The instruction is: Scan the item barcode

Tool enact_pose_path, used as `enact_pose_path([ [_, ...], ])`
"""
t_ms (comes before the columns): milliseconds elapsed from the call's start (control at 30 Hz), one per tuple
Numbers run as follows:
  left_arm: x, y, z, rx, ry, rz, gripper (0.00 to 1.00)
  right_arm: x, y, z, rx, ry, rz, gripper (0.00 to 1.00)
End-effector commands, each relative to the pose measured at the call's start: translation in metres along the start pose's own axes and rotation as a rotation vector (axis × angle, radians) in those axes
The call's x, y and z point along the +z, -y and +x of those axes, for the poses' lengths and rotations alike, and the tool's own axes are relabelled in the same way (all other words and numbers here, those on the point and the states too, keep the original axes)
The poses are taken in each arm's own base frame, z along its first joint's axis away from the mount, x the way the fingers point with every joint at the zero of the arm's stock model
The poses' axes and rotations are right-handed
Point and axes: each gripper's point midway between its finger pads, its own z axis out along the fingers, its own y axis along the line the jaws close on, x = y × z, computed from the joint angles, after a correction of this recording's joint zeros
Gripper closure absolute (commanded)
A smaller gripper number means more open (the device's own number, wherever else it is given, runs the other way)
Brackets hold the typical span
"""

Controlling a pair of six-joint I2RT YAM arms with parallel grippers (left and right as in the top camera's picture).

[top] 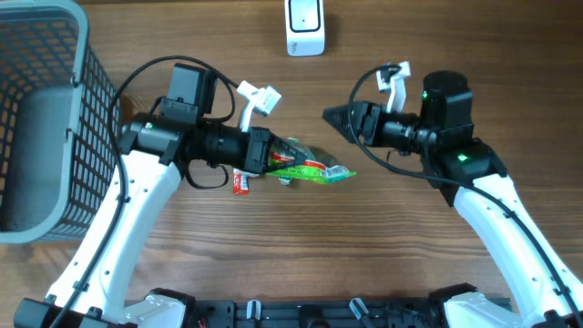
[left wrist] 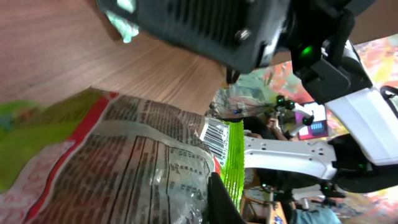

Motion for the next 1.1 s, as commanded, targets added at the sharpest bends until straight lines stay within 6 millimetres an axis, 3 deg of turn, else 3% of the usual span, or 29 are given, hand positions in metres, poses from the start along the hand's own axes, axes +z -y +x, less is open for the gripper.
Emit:
enact_pose_path([
  [0, -0.001, 0.004, -0.009, 0.059, 0.026, 0.014, 0.96, -0.011, 0.017, 0.006, 0.098, -0.048, 0.007, 0.20],
  [100, -0.006, 0.006, -0.022, 0.043, 0.068, 0.029, 0.96, -0.036, 0.019, 0.000, 0.224, -0.062, -0.087, 0.09],
  [167, -0.009, 0.020, -0.025, 0.081, 0.071, 0.106, 0.96, -0.050, 0.023, -0.006, 0.265, -0.051, -0.124, 0.00],
  [300, -0.013, 0.049, -0.024, 0.160, 0.051, 0.265, 0.96, -0.067, 0.023, -0.006, 0.361, -0.078, -0.211, 0.00],
  [433, -0.014, 0.056, -0.025, 0.204, 0.050, 0.296, 0.96, -0.063, 0.005, 0.011, 0.401, -0.181, -0.309, 0.00],
  [733, -0.001, 0.075, -0.027, 0.385, 0.043, 0.334, 0.96, -0.041, -0.020, 0.029, 0.428, -0.294, -0.337, 0.00],
  [933, 0.009, 0.084, -0.020, 0.414, 0.013, 0.358, 0.96, -0.035, -0.014, 0.018, 0.459, -0.248, -0.291, 0.00],
  [1067, 0.014, 0.088, -0.017, 0.462, 0.004, 0.368, 0.96, -0.036, -0.033, 0.022, 0.479, -0.311, -0.357, 0.00],
])
